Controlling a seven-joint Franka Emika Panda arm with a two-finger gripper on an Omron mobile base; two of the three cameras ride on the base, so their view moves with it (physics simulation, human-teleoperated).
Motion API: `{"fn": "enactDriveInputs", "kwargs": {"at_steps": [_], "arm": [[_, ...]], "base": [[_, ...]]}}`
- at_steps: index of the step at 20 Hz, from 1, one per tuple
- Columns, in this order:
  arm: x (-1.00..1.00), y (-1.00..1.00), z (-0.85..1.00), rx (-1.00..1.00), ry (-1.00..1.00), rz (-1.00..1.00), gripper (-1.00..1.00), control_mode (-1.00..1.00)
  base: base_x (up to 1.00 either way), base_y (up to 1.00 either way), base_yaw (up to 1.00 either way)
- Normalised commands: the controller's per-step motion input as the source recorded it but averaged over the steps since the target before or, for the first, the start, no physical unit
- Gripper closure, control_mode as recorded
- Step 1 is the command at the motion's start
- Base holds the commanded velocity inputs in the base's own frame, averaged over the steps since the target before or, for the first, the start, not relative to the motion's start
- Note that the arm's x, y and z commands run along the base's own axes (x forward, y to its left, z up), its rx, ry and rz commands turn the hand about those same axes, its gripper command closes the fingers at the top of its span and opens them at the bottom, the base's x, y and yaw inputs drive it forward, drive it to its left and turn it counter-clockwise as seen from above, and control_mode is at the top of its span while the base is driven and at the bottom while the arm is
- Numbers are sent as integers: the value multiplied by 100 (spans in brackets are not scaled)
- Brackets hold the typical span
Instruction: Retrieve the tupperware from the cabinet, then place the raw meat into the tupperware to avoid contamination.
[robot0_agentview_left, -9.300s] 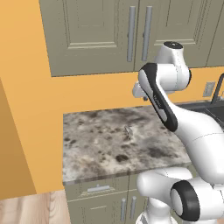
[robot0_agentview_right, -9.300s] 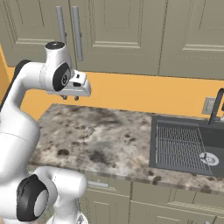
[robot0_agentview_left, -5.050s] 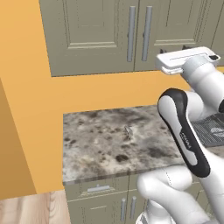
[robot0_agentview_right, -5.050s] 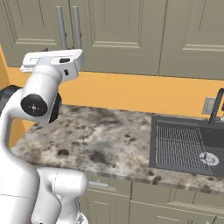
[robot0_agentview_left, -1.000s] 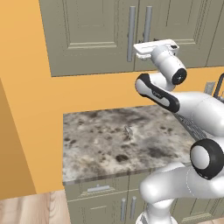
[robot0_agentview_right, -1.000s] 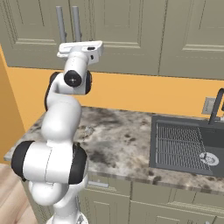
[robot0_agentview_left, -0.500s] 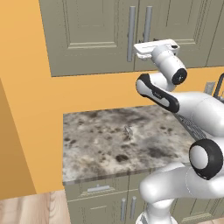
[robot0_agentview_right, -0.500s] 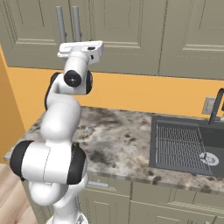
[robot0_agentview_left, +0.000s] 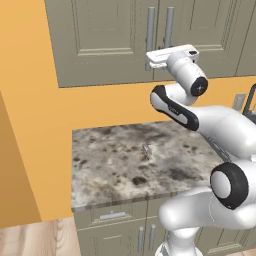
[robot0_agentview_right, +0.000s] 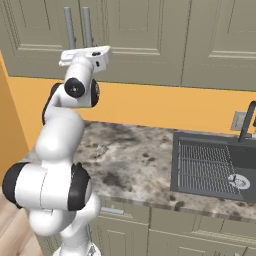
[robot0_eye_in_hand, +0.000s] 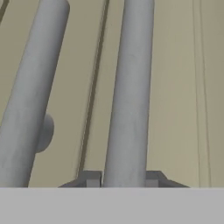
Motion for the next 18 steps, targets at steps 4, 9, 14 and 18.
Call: {"fn": "enactDriveInputs", "kwargs": {"at_steps": [4, 9, 14, 18], "arm": [[8, 37, -6, -2, 11, 0, 100, -100], [1, -3, 0, 0, 1, 0, 100, -100], [-8, -10, 0, 0, 0, 1, 100, -100], [-34, -12, 0, 0, 0, 3, 100, -100]], "base": [[0, 0, 0], [0, 0, 0], [0, 0, 0], [0, 0, 0]]}}
